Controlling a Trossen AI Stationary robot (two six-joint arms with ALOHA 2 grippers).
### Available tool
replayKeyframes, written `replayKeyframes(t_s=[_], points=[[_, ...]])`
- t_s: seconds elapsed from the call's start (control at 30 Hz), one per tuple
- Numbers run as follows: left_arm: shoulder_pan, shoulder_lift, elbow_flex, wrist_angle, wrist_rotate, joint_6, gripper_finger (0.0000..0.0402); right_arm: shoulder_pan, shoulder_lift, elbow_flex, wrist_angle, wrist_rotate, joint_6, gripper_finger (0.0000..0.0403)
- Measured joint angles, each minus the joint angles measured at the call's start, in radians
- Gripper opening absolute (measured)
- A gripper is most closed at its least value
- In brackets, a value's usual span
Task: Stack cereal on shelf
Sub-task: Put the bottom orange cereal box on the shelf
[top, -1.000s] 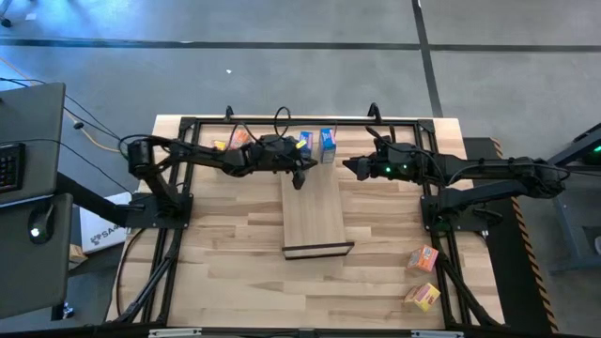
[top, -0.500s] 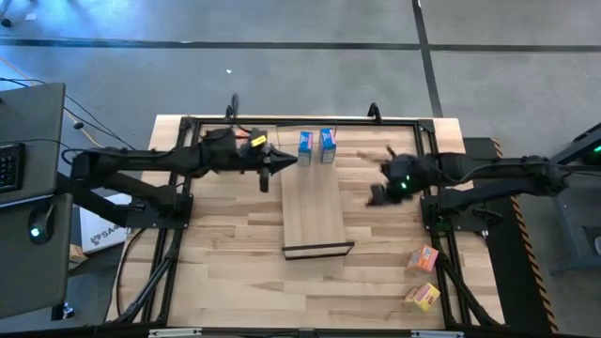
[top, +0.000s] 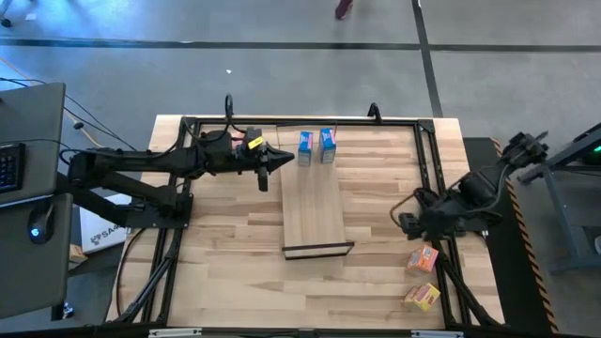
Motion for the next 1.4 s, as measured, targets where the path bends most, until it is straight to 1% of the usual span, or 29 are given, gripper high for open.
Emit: replayKeyframes(t_s=[0.07,0.17,0.23,0.53,0.67,0.73,0.87,0.93,1.0,1.03,1.1,1.17,1.27,1.33,1.4], points=[[0.000,-0.001,0.000,-0.014,-0.001,-0.001,0.0000,0.059,0.010,0.005,-0.022,-0.003,0.079,0.0229],[0.000,0.001,0.000,-0.021,0.000,-0.008,0.0000,0.132,0.038,0.001,-0.020,-0.041,0.173,0.0229],[0.000,0.000,0.000,-0.015,0.000,-0.008,0.0000,0.161,0.064,0.001,-0.019,-0.066,0.189,0.0229],[0.000,0.000,0.000,-0.014,0.000,-0.050,0.0000,0.166,0.234,0.000,-0.022,-0.111,0.196,0.0229],[0.000,0.000,0.000,-0.013,0.000,-0.055,0.0000,0.203,0.275,0.000,-0.047,-0.129,0.206,0.0229],[0.000,0.000,0.000,-0.012,0.000,-0.053,0.0000,0.217,0.275,0.002,-0.032,-0.113,0.202,0.0229],[0.000,0.000,0.000,-0.009,0.000,-0.058,0.0000,0.221,0.276,0.057,-0.028,-0.019,0.145,0.0229],[0.000,0.000,0.000,-0.009,0.000,-0.061,0.0000,0.222,0.276,0.081,-0.063,0.027,0.135,0.0229],[0.000,0.000,0.000,-0.009,0.000,-0.061,0.0000,0.222,0.275,0.091,-0.111,0.025,0.138,0.0229],[0.000,0.000,0.000,-0.009,0.000,-0.061,0.0000,0.222,0.275,0.091,-0.122,0.002,0.140,0.0229],[0.000,0.000,0.000,-0.009,0.000,-0.061,0.0000,0.227,0.274,0.092,-0.120,-0.028,0.137,0.0229],[0.000,0.000,0.000,-0.009,0.000,-0.061,0.0000,0.241,0.273,0.092,-0.107,-0.032,0.148,0.0231],[0.000,0.000,0.000,-0.009,0.000,-0.061,0.0000,0.250,0.273,0.091,-0.088,-0.032,0.154,0.0244],[0.000,0.000,0.000,-0.009,0.000,-0.061,0.0000,0.260,0.273,0.083,-0.086,-0.013,0.151,0.0258],[0.000,0.000,0.000,-0.009,0.000,-0.062,0.0000,0.271,0.273,0.081,-0.084,0.042,0.131,0.0270]])
